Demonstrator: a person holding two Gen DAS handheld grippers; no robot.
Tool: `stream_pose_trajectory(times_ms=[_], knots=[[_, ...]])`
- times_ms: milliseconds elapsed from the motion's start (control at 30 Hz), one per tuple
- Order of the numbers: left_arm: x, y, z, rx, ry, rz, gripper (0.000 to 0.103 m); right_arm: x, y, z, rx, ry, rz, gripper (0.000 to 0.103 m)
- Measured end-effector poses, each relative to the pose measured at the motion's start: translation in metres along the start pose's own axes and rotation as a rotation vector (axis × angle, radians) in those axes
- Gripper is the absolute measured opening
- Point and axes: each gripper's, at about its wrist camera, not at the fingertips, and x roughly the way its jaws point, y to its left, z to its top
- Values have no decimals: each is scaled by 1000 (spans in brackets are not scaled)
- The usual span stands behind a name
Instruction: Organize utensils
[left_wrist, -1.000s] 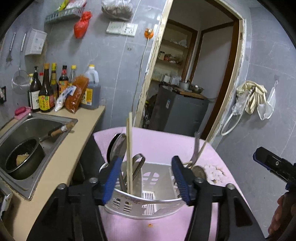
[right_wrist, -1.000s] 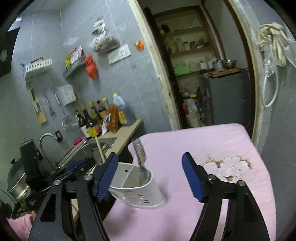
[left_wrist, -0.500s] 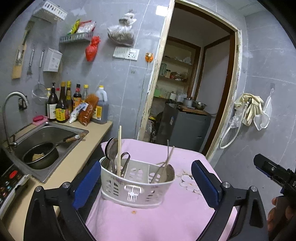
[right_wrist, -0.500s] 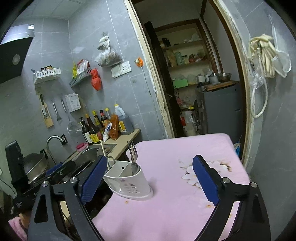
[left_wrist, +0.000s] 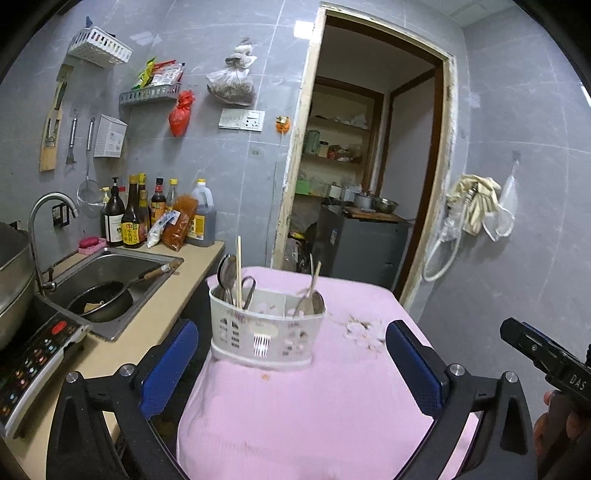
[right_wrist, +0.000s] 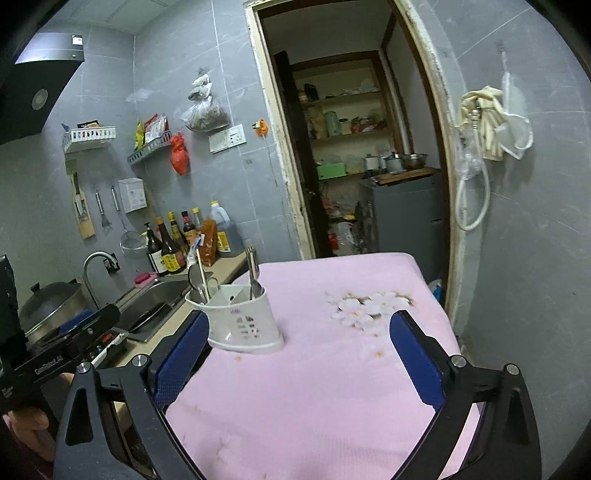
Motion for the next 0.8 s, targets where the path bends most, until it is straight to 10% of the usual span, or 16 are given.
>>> stream_pose_trajectory(times_ms=[800], knots=[[-36,10,-38,74,14,-69,102,-42,13,-36,-25,-34,-77,97]])
